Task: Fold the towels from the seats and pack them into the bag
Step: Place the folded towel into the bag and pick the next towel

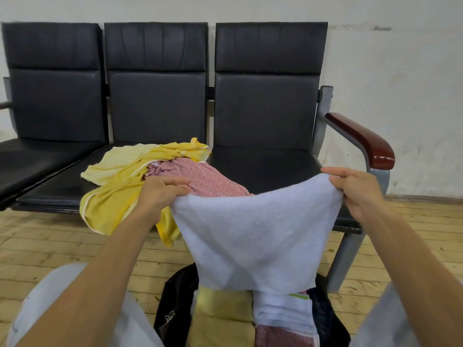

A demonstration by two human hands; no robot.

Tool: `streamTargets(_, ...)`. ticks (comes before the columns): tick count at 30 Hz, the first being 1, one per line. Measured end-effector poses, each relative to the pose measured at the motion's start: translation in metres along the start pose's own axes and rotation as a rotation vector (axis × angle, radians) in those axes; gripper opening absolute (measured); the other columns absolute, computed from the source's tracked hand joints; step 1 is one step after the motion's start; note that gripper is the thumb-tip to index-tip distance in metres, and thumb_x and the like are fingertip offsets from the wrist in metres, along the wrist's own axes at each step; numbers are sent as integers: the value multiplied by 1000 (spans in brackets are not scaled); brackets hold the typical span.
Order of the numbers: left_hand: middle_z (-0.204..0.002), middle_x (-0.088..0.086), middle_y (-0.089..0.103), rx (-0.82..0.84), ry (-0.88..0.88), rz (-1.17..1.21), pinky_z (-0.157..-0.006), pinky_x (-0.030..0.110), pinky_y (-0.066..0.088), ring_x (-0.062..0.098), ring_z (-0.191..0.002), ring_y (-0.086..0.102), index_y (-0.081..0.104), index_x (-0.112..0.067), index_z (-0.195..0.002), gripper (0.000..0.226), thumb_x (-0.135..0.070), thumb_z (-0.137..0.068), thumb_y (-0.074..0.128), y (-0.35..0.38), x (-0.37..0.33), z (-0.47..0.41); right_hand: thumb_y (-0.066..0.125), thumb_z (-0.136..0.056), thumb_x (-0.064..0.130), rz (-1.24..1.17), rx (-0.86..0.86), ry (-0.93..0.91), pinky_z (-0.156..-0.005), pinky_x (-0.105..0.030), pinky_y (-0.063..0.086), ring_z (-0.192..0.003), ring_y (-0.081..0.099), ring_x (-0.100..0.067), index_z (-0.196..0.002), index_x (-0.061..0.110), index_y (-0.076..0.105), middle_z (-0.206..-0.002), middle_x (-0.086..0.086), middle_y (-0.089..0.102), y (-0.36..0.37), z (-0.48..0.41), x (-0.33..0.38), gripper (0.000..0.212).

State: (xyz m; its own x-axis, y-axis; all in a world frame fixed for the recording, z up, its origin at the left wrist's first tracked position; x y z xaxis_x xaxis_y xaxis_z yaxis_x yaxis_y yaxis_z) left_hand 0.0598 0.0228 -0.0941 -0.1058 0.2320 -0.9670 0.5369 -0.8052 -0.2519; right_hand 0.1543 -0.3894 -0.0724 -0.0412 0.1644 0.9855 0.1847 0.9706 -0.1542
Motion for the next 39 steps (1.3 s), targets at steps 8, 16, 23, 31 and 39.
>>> streamTargets(8, -107, 7, 69, -117, 85, 118, -94, 45, 53, 26, -112, 62, 74, -12, -102, 19, -5, -85, 71, -11, -9, -1, 58, -96, 7, 10, -109, -92, -105, -34, 43, -114, 52, -19, -110, 19, 72, -123, -1, 61, -10, 4, 11, 23)
streamTargets(16, -99, -1, 71, -328, 443, -103, -91, 31, 51, 14, -96, 64, 73, -8, -108, 20, -13, -92, 62, -30, -55, 19, 72, -84, 3, 116, -16, -147, -104, -36, 46, -114, 53, -19, -118, 15, 69, -121, -1, 61, 1, 4, 17, 36)
streamTargets(23, -101, 10, 73, -335, 512, -396, -83, 26, 42, 15, -89, 57, 74, -3, -105, 23, -17, -95, 58, -27, -61, 23, 69, -89, 11, 651, 40, -383, -91, -33, 47, -103, 59, -24, -114, 11, 70, -118, -11, 65, 18, 12, 26, 26)
streamTargets(31, -110, 8, 69, -67, 299, -29, -94, 38, 53, 23, -107, 63, 72, -8, -110, 27, -10, -83, 73, -14, -42, 14, 58, -97, 20, 755, -71, -428, -85, -22, 37, -83, 51, -15, -109, 5, 70, -99, -12, 65, 9, 5, 26, 23)
streamTargets(39, -84, 8, 64, -245, 555, -544, -72, 20, 30, 24, -84, 55, 74, 0, -95, 17, -12, -91, 63, 11, -55, 27, 59, -96, 29, 717, -208, -433, -82, -31, 47, -82, 58, -18, -108, 8, 70, -104, -12, 69, -11, -2, 26, 26)
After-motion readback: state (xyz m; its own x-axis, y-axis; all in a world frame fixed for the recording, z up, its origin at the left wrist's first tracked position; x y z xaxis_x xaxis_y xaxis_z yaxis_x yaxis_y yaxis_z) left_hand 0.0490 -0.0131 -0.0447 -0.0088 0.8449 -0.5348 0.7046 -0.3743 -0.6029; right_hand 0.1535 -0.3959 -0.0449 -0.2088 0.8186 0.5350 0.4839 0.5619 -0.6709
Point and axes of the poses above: each hand's wrist, its own z-axis away from the middle knuckle, its own y-axis out of the palm, x = y × z, the point moved 8 cm from there along -z, towards the middle knuckle
